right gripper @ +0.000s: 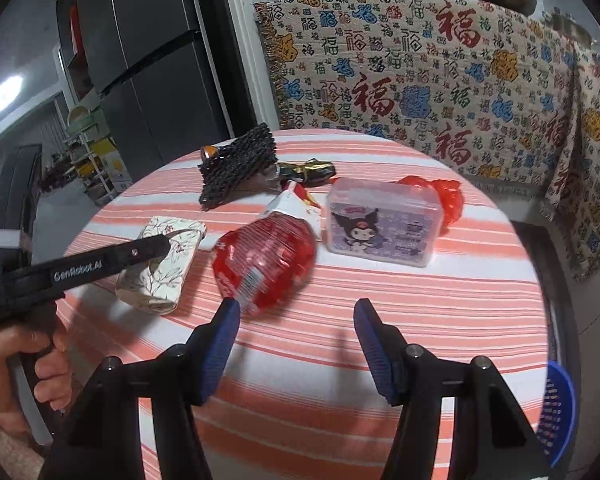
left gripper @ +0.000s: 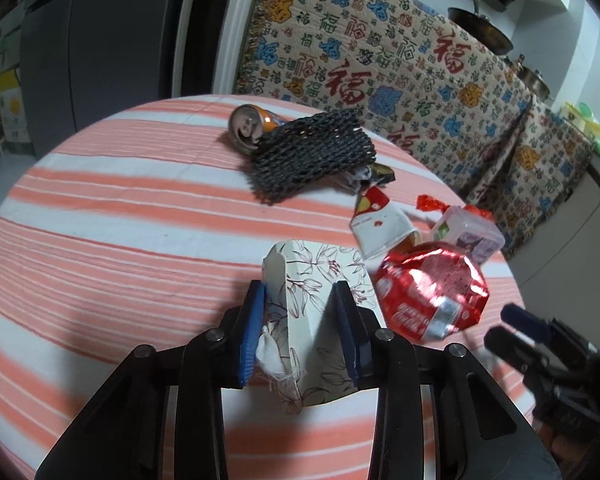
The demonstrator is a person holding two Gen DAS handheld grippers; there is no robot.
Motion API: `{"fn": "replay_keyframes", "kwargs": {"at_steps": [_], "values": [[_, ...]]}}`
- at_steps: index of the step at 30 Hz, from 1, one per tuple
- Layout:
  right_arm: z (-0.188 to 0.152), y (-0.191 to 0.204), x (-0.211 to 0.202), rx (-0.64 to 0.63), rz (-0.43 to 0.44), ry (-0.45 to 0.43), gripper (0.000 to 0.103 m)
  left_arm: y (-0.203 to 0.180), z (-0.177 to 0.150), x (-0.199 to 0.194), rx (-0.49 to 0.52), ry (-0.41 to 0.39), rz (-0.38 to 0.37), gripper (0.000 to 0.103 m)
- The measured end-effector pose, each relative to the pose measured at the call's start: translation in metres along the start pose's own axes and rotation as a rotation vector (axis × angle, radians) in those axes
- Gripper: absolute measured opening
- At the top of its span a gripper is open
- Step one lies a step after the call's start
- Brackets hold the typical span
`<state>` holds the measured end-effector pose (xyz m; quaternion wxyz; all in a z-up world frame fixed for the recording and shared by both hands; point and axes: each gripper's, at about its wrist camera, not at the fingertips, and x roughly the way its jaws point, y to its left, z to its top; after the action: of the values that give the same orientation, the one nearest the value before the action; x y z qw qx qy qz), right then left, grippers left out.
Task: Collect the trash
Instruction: 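Grasp the floral tissue pack with the left tool while the right tool grasps the red Coca-Cola wrapper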
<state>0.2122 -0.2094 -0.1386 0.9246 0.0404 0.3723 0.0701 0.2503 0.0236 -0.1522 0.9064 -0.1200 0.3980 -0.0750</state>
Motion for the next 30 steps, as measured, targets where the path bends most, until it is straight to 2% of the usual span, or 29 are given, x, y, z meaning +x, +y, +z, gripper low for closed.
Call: {"fn": "replay_keyframes", "kwargs": {"at_steps": [5,11,13,15,18,23,30], "values": [[0.0,0.007,0.011,0.049,0.062,0.023,0.061,0.016,-0.01,-0.014,-0.001,0.022,-0.028,0.035],[0.003,0.001,0.027,0.147,0.093,0.046,0.06,0.015,-0.018,-0.023,0.043,0.017,-0.028,0.035],[0.006,-0.002,0.031,0.172,0.107,0.051,0.049,0.015,-0.019,-0.023,0.049,0.017,-0.027,0.035],[0.007,-0.003,0.038,0.185,0.115,0.07,0.017,0.017,-0.02,-0.022,0.05,0.019,-0.03,0.035],[0.007,0.0,0.037,0.178,0.098,0.071,0.016,0.019,-0.021,-0.024,0.047,0.013,-0.037,0.035],[0.013,0.011,0.017,0.097,0.062,0.022,0.013,0.019,-0.021,-0.026,0.047,0.007,-0.042,0.035],[0.015,0.009,-0.001,0.043,0.028,0.0,0.012,0.003,-0.023,-0.027,0.082,0.006,-0.055,0.035]]}}
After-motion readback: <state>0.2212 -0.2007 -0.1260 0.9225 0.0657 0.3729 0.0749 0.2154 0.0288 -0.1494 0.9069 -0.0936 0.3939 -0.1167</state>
